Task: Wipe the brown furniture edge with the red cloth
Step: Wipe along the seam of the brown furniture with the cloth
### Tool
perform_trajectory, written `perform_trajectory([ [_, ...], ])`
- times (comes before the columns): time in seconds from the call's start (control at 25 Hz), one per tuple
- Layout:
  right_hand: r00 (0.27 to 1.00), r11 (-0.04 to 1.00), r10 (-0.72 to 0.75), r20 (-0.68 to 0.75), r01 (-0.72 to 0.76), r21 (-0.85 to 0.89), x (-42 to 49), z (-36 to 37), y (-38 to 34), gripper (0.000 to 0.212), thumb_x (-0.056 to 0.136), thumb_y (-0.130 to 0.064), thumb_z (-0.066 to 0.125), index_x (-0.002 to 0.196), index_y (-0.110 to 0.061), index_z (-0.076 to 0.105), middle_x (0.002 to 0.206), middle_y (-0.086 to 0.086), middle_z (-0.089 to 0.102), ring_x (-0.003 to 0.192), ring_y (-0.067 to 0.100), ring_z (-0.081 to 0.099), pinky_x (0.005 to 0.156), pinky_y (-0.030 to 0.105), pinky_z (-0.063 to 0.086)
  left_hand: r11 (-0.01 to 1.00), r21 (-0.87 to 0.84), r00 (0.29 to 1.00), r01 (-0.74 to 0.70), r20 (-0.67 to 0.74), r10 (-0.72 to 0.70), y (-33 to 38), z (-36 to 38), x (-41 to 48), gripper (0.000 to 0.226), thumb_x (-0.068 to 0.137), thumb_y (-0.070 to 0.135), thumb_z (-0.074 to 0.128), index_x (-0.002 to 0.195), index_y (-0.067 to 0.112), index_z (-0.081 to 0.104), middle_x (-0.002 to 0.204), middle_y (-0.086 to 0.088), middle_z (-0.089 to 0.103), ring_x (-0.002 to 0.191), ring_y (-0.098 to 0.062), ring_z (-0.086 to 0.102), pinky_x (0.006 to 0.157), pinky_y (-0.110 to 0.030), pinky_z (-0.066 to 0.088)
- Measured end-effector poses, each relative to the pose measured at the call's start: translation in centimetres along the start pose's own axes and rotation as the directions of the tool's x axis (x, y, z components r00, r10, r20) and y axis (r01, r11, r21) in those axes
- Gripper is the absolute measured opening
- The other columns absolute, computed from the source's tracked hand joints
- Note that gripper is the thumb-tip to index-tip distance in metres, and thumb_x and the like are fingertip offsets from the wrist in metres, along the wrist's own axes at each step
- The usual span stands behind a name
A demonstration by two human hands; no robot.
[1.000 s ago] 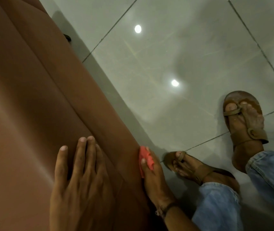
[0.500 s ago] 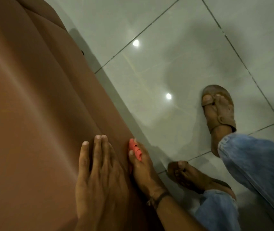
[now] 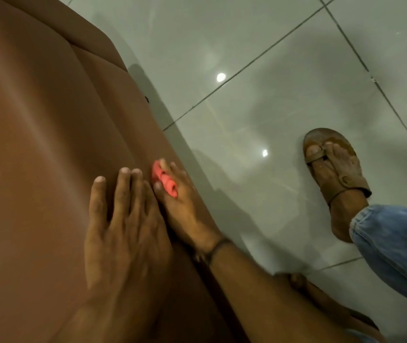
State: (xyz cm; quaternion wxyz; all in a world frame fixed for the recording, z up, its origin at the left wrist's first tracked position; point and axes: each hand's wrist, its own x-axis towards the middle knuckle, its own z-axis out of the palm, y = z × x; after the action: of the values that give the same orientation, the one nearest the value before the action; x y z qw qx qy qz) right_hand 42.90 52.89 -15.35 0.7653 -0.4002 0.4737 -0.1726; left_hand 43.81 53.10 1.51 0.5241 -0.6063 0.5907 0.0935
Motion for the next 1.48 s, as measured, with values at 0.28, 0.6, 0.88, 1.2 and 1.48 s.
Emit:
perform_trajectory([
  [0.28,0.978,0.979,0.205,-0.038,-0.206,-0.002,2.3,-0.2,-3.3,0.062,0.109,-0.041,0.051,0.168,-0.031,0.035,0.179,-0.003,0.030,0.167,0.020,0.026,0.136,0.048,0.022,0.985,-0.164,0.999,0.046,0.025,-0.043,-4.1,-1.4,4.1,0.069,0.092,0.025,-0.013,0.154,-0.002,-0.023,0.163,-0.026,-0.034,0.151,-0.043,-0.033,0.123,-0.062,-0.023],
  [0.6,0.947,0.942,0.320,0.002,-0.318,0.103,8.3,-0.2,-6.9,0.059,0.111,-0.036,0.049,0.168,-0.035,0.033,0.177,-0.006,0.031,0.164,0.020,0.032,0.136,0.047,0.027,0.979,-0.198,0.996,0.054,-0.061,-0.068,-9.3,-2.8,8.0,0.072,0.094,0.028,0.002,0.160,0.000,0.001,0.168,-0.028,-0.015,0.157,-0.044,-0.015,0.128,-0.061,-0.002],
  [0.88,0.995,0.997,0.071,0.068,-0.073,0.033,17.1,2.1,-11.0,0.062,0.111,-0.038,0.048,0.169,-0.033,0.029,0.180,0.000,0.025,0.168,0.025,0.020,0.137,0.051,0.019,0.985,-0.173,0.988,0.001,0.154,0.026,-9.9,-3.5,9.5,0.073,0.092,0.029,0.014,0.148,-0.014,0.034,0.161,-0.035,0.028,0.151,-0.050,0.026,0.125,-0.065,0.008],
  [1.2,0.991,0.988,-0.128,0.050,0.131,-0.076,20.3,4.8,-13.6,0.066,0.101,-0.055,0.045,0.164,-0.039,0.033,0.178,0.000,0.028,0.167,0.030,0.023,0.132,0.060,0.025,0.994,0.058,0.958,-0.093,0.278,0.073,-10.9,-4.6,11.7,0.079,0.069,0.017,-0.033,0.143,-0.008,-0.037,0.154,-0.035,-0.043,0.142,-0.049,-0.043,0.098,-0.068,-0.045],
  [1.48,0.970,0.960,0.242,0.026,-0.243,0.142,15.8,1.8,-13.8,0.055,0.111,-0.032,0.051,0.164,-0.018,0.044,0.167,0.007,0.052,0.152,0.021,0.052,0.127,0.038,0.043,0.849,-0.528,0.994,0.001,-0.094,-0.059,-12.3,-5.0,10.6,0.069,0.098,0.029,0.009,0.162,0.003,0.011,0.173,-0.017,0.005,0.161,-0.033,-0.003,0.131,-0.055,0.000],
])
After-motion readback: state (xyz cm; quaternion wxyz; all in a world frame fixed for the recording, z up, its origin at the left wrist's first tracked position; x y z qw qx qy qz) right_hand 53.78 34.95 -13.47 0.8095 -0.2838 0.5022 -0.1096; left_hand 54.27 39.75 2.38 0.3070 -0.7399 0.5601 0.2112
